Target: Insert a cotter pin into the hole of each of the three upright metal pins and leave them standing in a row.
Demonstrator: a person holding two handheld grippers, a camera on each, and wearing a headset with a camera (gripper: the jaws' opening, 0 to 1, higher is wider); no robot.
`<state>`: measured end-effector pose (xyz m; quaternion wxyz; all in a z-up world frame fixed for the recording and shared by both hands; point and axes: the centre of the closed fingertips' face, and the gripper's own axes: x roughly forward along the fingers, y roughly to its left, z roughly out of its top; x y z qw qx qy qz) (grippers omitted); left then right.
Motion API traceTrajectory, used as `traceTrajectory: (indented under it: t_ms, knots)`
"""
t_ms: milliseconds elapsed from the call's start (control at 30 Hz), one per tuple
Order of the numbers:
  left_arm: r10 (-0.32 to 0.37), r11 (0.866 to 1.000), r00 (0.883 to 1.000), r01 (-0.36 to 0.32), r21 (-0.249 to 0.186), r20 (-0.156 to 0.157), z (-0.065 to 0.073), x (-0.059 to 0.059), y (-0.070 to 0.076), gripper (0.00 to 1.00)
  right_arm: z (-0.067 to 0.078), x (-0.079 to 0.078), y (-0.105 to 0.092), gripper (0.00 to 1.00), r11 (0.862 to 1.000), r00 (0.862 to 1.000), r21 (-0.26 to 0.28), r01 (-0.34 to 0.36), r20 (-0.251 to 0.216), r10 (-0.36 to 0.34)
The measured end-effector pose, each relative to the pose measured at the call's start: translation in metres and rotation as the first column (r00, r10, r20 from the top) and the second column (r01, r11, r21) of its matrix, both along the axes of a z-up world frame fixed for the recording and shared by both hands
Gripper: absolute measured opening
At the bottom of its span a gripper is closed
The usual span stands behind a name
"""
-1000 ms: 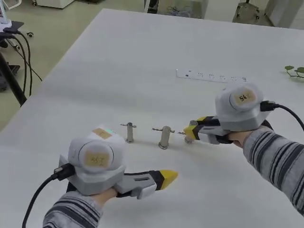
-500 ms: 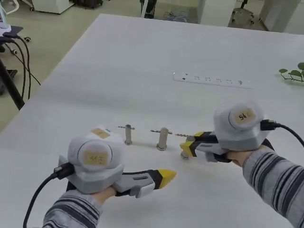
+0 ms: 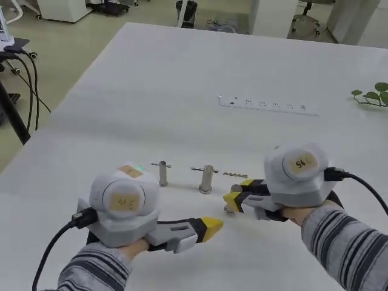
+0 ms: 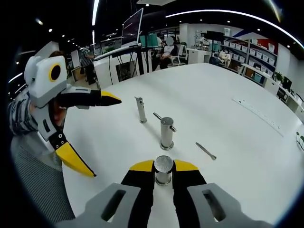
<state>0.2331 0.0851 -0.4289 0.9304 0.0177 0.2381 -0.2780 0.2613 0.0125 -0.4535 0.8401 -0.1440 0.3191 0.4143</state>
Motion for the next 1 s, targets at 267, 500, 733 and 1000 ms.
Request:
traceTrajectory:
  t_ms: [267,500,733,1000]
  knots:
    - [-0.004,1.000,1.000,0.004,0.003,-0.003,-0.001,-0.001,-0.001,0.97,-0.005,-0.008,0.002,0.09,1.000,1.000,-0.002,-0.002,0.003,0.002]
    - [-0.009,1.000,1.000,0.009,0.006,-0.005,-0.002,-0.002,-0.002,0.97,-0.005,-0.010,0.003,0.09,1.000,1.000,-0.013,0.000,0.022,0.000]
    - [-0.003,1.000,1.000,0.003,0.016,-0.010,-0.004,-0.002,-0.001,0.98,-0.007,-0.011,0.001,0.10,1.000,1.000,-0.016,0.009,-0.006,-0.010]
    - [0.009,1.000,1.000,-0.009,0.014,0.000,-0.003,-0.001,0.001,0.99,-0.007,-0.021,-0.007,0.20,1.000,0.999,0.001,-0.012,-0.040,0.012]
